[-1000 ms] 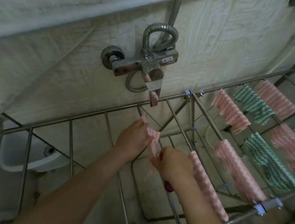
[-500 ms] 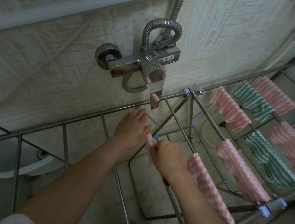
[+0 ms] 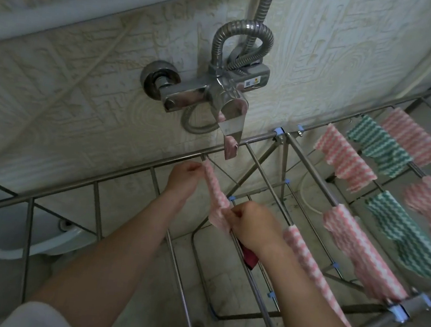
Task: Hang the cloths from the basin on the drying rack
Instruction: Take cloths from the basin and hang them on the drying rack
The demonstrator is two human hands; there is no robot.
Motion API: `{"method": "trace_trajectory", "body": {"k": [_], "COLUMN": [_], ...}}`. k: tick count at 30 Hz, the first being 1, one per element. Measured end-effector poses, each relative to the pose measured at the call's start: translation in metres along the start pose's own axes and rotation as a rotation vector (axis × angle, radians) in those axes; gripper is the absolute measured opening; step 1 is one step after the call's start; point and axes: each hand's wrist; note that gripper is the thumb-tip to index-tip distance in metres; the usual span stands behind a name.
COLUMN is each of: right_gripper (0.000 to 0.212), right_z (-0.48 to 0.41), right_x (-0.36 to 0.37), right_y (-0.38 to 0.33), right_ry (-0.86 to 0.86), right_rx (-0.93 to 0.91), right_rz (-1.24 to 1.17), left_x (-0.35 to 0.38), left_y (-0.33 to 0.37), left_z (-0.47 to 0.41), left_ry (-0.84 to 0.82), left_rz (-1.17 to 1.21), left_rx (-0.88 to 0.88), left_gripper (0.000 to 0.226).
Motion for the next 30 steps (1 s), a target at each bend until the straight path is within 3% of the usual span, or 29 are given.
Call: {"method": "trace_trajectory", "body": {"k": [5, 12, 14, 16, 18, 21, 25, 28, 30], "right_gripper": [0.031, 0.028, 0.029, 0.033, 0.030, 0.015, 0.018, 0.025, 0.029], "right_z": [0.016, 0.026, 0.026, 0.026, 0.027, 0.035, 0.058, 0.077, 0.086], "right_x": [0.001, 0.000, -0.001, -0.001, -0.002, -0.011, -0.034, -0.047, -0.052], "right_y": [-0.003, 0.001, 0.002, 0.005, 0.009, 0.013, 0.024, 0.032, 0.034], "right_ry": [0.174, 0.181, 0.158, 0.120, 0.097, 0.067, -0.015, -0.056, -0.109], "right_rx": [-0.106, -0.041, -0.022, 0.019, 0.040, 0.100, 0.224, 0.176, 0.103], "right_rz": [0.068, 0.026, -0.021, -0.122, -0.256, -0.571, -1.129, -1.541, -1.749], "left_x": [-0.002, -0.007, -0.004, 0.003, 0.011, 0.015, 0.015, 0.009, 0.003], "left_y": [0.008, 0.016, 0.019, 0.017, 0.011, -0.001, 0.002, 0.020, 0.036], "left_z": [-0.009, -0.005, 0.011, 0.033, 0.052, 0.062, 0.064, 0.088, 0.110], "left_ry": [0.273, 0.327, 0.260, 0.070, -0.097, -0.170, -0.180, -0.127, -0.302], "left_rz": [-0.287, -0.415, -0.429, -0.537, -0.698, -0.842, -0.900, -0.600, -0.271], "left_rx": [0.057, 0.094, 0.230, 0.365, 0.424, 0.430, 0.449, 0.461, 0.321], "left_gripper": [0.018, 0.023, 0.026, 0.039, 0.059, 0.080, 0.082, 0.046, 0.037]}}
Point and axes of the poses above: each hand's wrist, its own z-axis away from the middle knuckle, its own x-axis out of the palm, y = z × x, and after that the axes turned 10 degrees about -z, right-handed
